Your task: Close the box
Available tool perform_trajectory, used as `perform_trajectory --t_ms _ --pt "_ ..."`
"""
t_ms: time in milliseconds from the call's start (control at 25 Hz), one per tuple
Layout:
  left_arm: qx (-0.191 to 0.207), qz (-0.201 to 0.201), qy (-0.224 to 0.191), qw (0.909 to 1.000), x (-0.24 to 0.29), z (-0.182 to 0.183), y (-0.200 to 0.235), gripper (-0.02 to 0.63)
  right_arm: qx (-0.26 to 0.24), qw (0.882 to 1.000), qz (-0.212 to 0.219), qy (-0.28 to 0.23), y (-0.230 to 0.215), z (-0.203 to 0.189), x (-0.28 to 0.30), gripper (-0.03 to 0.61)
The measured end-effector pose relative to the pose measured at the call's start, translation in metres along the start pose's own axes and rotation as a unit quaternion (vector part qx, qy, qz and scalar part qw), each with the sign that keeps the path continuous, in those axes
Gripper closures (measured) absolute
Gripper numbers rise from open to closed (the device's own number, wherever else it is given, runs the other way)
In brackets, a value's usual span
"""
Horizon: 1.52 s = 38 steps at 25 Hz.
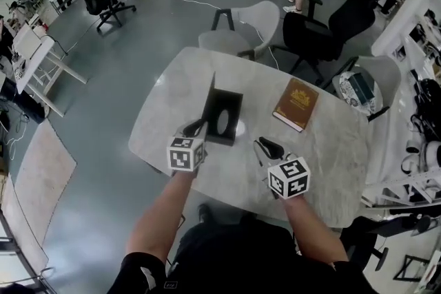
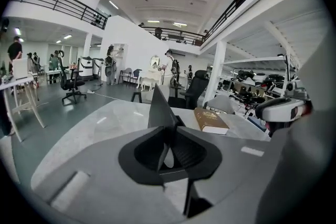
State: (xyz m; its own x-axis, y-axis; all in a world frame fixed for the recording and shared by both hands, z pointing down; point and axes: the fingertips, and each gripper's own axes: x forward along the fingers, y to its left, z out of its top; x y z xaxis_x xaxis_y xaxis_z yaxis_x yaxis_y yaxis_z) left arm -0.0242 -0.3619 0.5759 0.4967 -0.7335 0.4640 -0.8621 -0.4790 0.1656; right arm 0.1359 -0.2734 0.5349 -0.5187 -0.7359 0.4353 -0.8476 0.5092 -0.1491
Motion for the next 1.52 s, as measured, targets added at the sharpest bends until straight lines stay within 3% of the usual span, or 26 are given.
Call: perform_trajectory --t_ms 200,560,880,1200,1520 --pt "0.027 0.013 0.022 0.9993 0.014 -0.007 -0.03 0.52 0.008 1.0 0.029 0.007 -0.022 -0.017 -0.013 0.505" --pt "0.097 0.043 0.066 0.9922 0.043 -0.029 -0.066 0.456 0.02 0.999 0.045 0.014 -0.061 -0.039 -0.03 0.506" --pt "0.185 0.068 0.126 0.9722 0.064 -0.056 -0.08 0.422 0.033 0.998 0.053 0.026 -0.083 -0.061 -0.043 0.506" --pt "0.211 0.065 0.148 0.9641 0.07 -0.066 -0.088 0.391 0.037 0.997 0.055 0.033 -0.095 -0.073 -0.057 0.506" --pt "0.22 0.078 0.139 0.9623 0.072 -0.07 -0.09 0.388 0.039 0.997 0.057 0.041 -0.099 -0.081 -0.06 0.506"
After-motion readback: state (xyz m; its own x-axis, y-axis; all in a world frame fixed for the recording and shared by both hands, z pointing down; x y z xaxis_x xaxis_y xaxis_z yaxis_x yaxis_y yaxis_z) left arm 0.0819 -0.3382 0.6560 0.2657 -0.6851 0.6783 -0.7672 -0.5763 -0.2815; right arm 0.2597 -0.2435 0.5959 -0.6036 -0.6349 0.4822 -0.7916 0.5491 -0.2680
